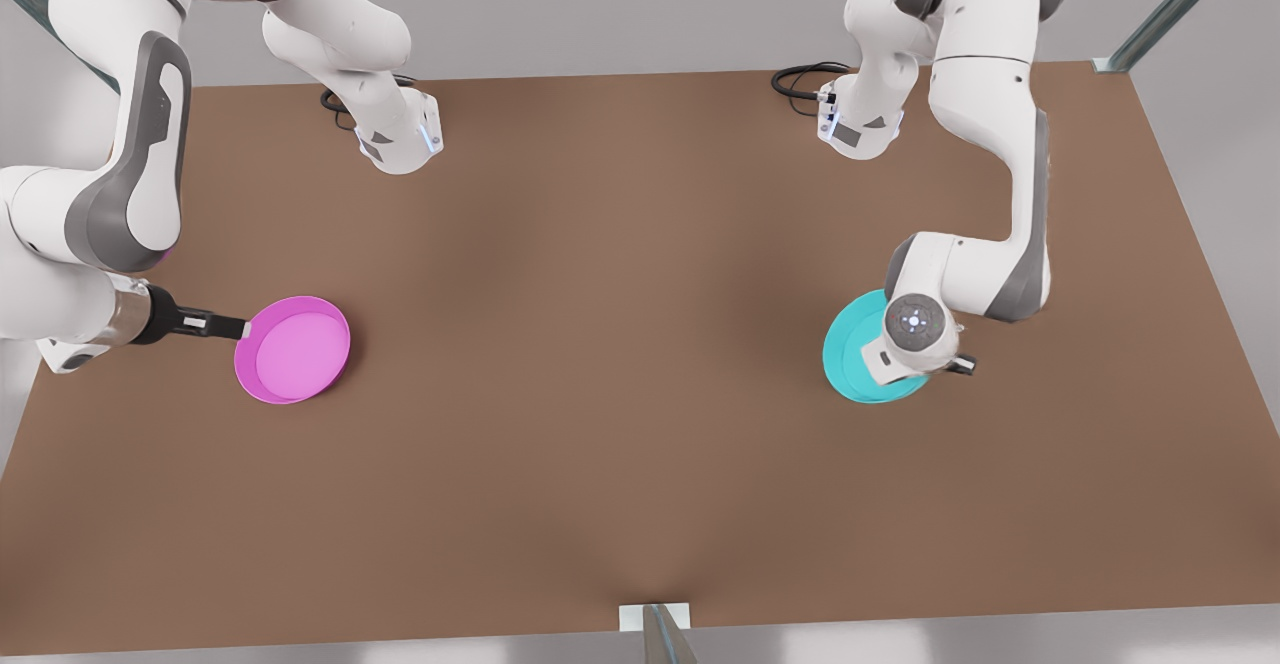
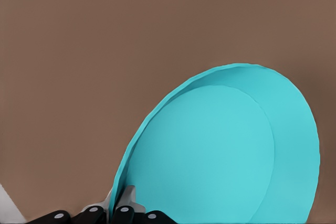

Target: Flip the blue plate over with the left arm, and stack the pink plate on top of the blue plate with the right arm

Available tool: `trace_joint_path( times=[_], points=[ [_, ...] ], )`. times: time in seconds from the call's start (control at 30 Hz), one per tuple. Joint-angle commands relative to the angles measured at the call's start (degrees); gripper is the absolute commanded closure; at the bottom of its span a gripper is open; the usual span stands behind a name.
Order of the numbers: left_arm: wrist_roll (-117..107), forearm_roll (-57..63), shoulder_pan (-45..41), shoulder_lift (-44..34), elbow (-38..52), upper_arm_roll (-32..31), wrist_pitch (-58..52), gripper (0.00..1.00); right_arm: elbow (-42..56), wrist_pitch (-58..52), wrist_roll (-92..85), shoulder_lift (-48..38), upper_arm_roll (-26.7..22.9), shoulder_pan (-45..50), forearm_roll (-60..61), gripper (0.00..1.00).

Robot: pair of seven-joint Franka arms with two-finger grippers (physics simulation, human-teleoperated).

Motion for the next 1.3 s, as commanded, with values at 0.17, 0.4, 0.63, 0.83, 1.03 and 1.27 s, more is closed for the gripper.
trace_joint_path(
  times=[0.17,0.4,0.63,0.83,1.03,1.27],
  points=[
    [-9.52,11.04,-7.47,0.54,0.01,0.02,-7.32,0.79,0.0,-0.44,0.0,0.0,0.02,0.01,0.0,0.0],
    [-20.86,15.52,-17.49,0.98,-0.08,0.02,-18.83,0.79,1.58,0.09,-0.09,-2.29,4.41,0.71,-2.37,0.0],
    [-27.81,20.1,-28.65,6.6,2.91,0.11,-31.93,0.79,4.83,-0.53,-0.18,-3.34,4.24,4.84,-5.27,0.0],
    [-32.91,22.47,-39.11,14.16,7.13,1.69,-42.48,0.79,8.0,-0.7,0.0,-0.71,4.07,4.75,-4.66,0.0],
    [-33.08,20.27,-50.45,24.71,18.11,9.78,-49.33,0.79,7.91,-0.62,0.62,0.08,4.24,5.19,-4.66,0.0],
    [-30.36,23.53,-53.44,34.9,30.16,13.29,-49.33,0.79,7.91,-0.35,-1.67,0.96,4.51,5.37,-5.19,0.0]
  ],
)
